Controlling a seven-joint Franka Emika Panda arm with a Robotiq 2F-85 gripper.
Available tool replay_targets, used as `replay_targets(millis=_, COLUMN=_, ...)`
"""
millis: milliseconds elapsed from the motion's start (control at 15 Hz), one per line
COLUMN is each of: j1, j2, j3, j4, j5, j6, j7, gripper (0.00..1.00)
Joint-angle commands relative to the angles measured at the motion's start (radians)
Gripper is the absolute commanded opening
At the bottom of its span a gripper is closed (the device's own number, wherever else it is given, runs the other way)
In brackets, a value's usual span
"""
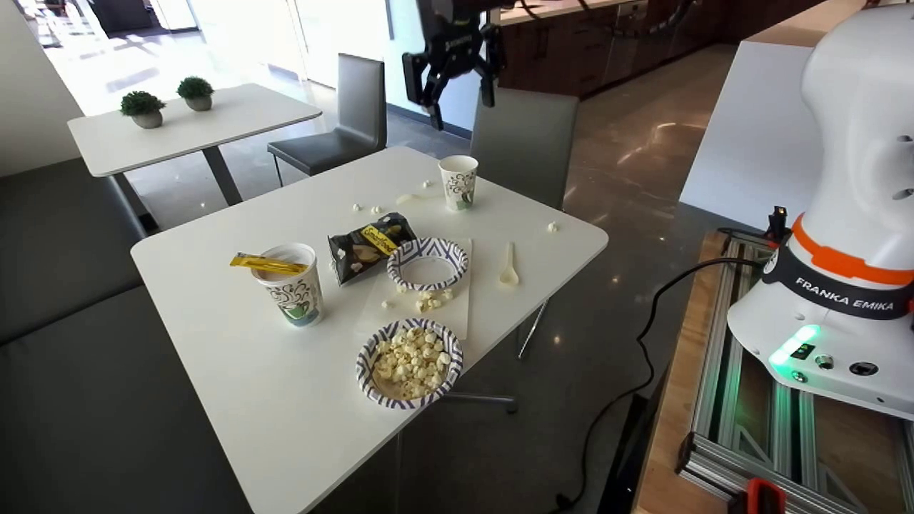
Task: Use the spoon on the table to move the content of the plate on the right into the plate on the left
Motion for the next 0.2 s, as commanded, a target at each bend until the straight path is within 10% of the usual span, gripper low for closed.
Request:
replay_targets(millis=0, j1=-0.248, j2=-0.013, j3=0.245, j4=-0.002, j5=0.041, j6=-0.025, j7=-0.064, gripper=1.00)
replay_targets(millis=133, j1=-0.286, j2=-0.068, j3=0.285, j4=-0.010, j5=0.038, j6=-0.048, j7=-0.092, gripper=1.00)
